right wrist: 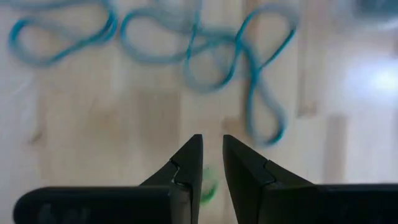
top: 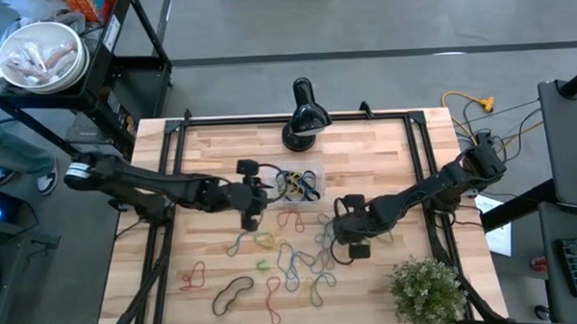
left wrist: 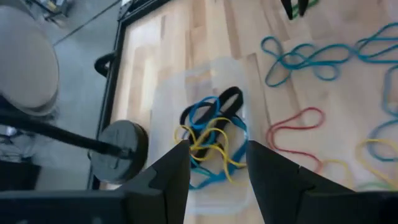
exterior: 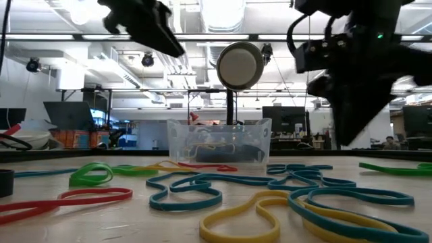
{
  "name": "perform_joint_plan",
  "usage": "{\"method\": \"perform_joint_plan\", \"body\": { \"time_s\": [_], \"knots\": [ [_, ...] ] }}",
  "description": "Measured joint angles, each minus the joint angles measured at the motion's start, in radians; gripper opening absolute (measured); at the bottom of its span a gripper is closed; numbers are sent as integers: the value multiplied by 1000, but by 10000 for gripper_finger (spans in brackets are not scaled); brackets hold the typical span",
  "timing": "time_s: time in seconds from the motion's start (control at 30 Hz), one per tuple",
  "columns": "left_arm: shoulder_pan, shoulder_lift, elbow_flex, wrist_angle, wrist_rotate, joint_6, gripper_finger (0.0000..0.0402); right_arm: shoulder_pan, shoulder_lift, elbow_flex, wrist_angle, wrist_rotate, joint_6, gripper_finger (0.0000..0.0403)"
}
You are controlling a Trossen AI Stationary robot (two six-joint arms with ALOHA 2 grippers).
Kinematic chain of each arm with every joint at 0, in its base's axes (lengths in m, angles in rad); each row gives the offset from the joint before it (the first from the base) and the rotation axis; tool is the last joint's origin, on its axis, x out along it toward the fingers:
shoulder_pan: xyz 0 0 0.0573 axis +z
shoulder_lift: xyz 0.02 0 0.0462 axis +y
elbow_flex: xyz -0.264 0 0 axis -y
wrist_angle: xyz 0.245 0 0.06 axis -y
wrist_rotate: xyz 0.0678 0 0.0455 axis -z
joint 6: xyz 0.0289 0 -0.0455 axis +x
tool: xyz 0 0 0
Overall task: Pick and place rubber bands into bin
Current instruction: Put the green rubber band into the transparent bin
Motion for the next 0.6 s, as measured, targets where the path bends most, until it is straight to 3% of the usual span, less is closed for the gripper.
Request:
{"method": "perform_joint_plan", "body": {
  "time_s": [0.23,0.6],
  "knots": [
    [-30,-82,-99,-27,0,-67,141,0,-35,26,-108,-63,120,56],
    [-31,-104,-201,-27,-1,-134,141,-1,8,7,-101,-81,119,56]
  ]
}}
